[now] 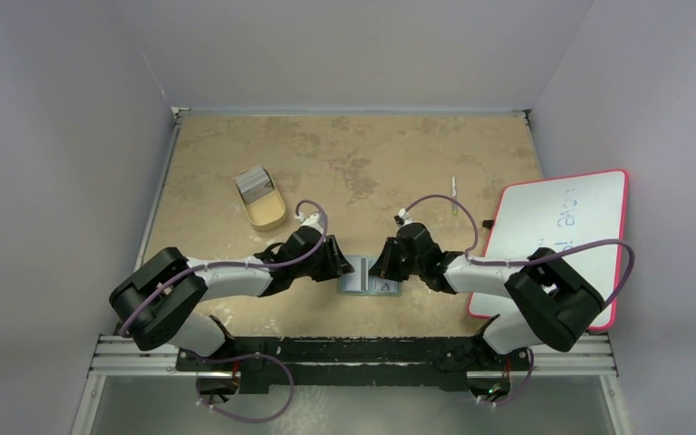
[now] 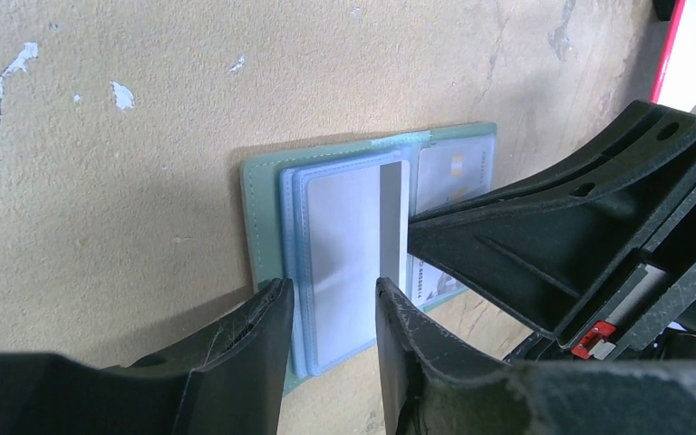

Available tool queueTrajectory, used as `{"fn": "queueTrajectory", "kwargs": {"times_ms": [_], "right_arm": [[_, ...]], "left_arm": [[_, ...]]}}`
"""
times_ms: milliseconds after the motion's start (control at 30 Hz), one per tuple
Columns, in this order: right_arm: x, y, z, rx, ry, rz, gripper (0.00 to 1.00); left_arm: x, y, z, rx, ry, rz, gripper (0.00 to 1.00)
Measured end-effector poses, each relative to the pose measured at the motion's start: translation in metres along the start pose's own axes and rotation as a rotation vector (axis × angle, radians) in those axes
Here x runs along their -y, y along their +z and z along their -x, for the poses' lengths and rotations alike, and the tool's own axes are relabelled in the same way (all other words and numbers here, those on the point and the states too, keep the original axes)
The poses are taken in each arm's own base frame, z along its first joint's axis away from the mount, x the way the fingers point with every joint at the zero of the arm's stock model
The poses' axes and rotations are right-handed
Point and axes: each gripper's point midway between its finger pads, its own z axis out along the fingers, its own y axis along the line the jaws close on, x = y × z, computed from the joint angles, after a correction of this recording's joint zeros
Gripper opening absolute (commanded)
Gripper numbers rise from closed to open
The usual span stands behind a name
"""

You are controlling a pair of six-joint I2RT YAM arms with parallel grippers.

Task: Put the credit cards into the card holder
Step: Turn over the card slot in the card holder.

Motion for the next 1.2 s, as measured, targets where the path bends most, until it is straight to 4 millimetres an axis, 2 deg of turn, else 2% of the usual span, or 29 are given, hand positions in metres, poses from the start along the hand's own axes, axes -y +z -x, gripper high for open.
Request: {"fn": "queueTrajectory", "kwargs": {"times_ms": [633,800,1033,1200], "right_arm": [[0.0,0.0,0.0,0.0,0.0,0.001,0.1],[0.0,0.0,0.0,0.0,0.0,0.001,0.1],[0.0,0.0,0.0,0.0,0.0,0.0,0.1],[0.0,0.0,0.0,0.001,0.0,0.001,0.1]], "left_arm": [[0.014,0.008,-0.001,-0.009,-0.017,-0.073,0.37],[0.018,0.007,0.001,-0.006,-0.022,-0.088,0.3],[0.034,0.0,0.007,0.025,-0.035,-0.175,0.18],[0.039,-0.003,0.006,0.031,-0.056,-0.218,0.17]]}}
